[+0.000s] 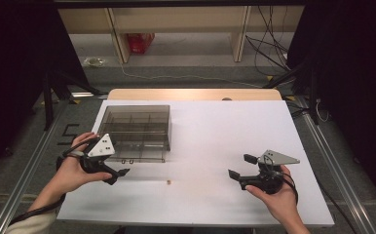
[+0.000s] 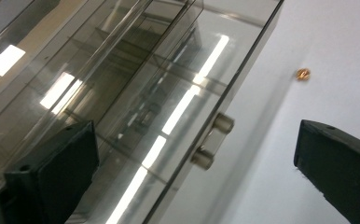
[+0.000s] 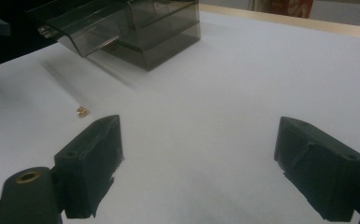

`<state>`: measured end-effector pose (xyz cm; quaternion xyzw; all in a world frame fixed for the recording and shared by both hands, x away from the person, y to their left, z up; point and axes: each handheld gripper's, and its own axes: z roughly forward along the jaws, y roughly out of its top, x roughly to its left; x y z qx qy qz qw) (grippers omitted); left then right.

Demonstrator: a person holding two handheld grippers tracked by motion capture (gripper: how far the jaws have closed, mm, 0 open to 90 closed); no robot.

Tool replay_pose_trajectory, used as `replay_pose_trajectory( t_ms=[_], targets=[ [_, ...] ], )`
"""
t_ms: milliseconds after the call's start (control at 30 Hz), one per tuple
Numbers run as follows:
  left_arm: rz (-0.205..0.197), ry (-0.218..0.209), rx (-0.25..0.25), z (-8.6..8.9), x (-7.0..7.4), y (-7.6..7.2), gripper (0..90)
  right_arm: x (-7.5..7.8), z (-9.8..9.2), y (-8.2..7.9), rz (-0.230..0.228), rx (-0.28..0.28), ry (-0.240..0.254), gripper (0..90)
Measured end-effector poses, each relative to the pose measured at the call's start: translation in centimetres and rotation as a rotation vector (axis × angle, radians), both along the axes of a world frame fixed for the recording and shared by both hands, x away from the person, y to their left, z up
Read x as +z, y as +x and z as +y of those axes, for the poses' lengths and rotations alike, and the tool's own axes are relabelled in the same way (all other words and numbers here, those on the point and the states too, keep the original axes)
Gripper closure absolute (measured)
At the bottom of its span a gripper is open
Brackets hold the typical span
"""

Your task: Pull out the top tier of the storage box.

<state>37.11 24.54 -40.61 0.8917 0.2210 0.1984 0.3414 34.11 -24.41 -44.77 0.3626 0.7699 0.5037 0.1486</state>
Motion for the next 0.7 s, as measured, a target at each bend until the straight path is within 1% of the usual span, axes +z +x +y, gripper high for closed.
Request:
replay_pose_trajectory(
  t_ms=[33,67,100,133,167,267,300,333,367,400,433,500,533,567,600,700],
  targets=[
    [-0.001,-0.018,0.006,-0.2,0.0,-0.2,0.0,0.0,0.0,0.0,0.001,-0.001,0.001,16.0],
    [-0.001,-0.018,0.006,-0.2,0.0,-0.2,0.0,0.0,0.0,0.0,0.001,-0.001,0.001,16.0],
    [-0.001,-0.028,0.011,-0.4,0.0,-0.3,0.0,0.0,0.0,0.0,-0.001,0.000,0.000,16.0],
    [-0.001,-0.043,0.021,-0.5,0.0,-0.4,0.0,0.0,0.0,0.0,0.000,0.000,0.001,16.0],
    [-0.003,-0.057,0.041,-0.8,-0.1,-0.5,0.0,0.0,0.0,0.0,-0.001,0.001,0.001,16.0],
    [-0.013,-0.065,0.055,-1.0,-0.1,-0.7,0.0,0.0,0.0,0.0,-0.002,0.001,0.001,16.0],
    [-0.023,-0.081,0.067,-1.2,-0.2,-0.9,0.0,0.0,0.0,0.0,-0.003,0.002,0.002,16.0],
    [-0.023,-0.081,0.067,-1.2,-0.2,-0.9,0.0,0.0,0.0,0.0,-0.003,0.002,0.002,16.0],
    [-0.027,-0.104,0.076,-1.5,-0.3,-1.1,0.0,0.0,0.0,0.1,-0.003,0.002,0.002,15.9],
    [-0.027,-0.104,0.076,-1.5,-0.3,-1.1,0.0,0.0,0.0,0.1,-0.003,0.002,0.002,15.9],
    [-0.029,-0.129,0.085,-1.9,-0.4,-1.4,0.0,0.0,0.0,0.1,-0.001,0.000,0.003,16.0],
    [-0.031,-0.137,0.089,-2.1,-0.5,-1.6,0.0,0.0,0.0,0.2,-0.003,0.001,0.003,16.0],
    [-0.034,-0.158,0.095,-2.6,-0.7,-1.9,0.0,0.0,0.0,0.2,-0.002,0.001,0.005,16.0],
    [-0.034,-0.167,0.096,-2.8,-0.8,-2.0,0.0,0.0,0.0,0.2,-0.002,0.000,0.006,16.0],
    [-0.034,-0.167,0.096,-2.8,-0.8,-2.0,0.0,0.0,0.0,0.2,-0.002,0.000,0.006,16.0],
    [-0.029,-0.170,0.085,-3.5,-1.2,-2.3,0.0,-0.1,0.0,0.2,0.000,-0.001,0.007,16.0]
  ],
)
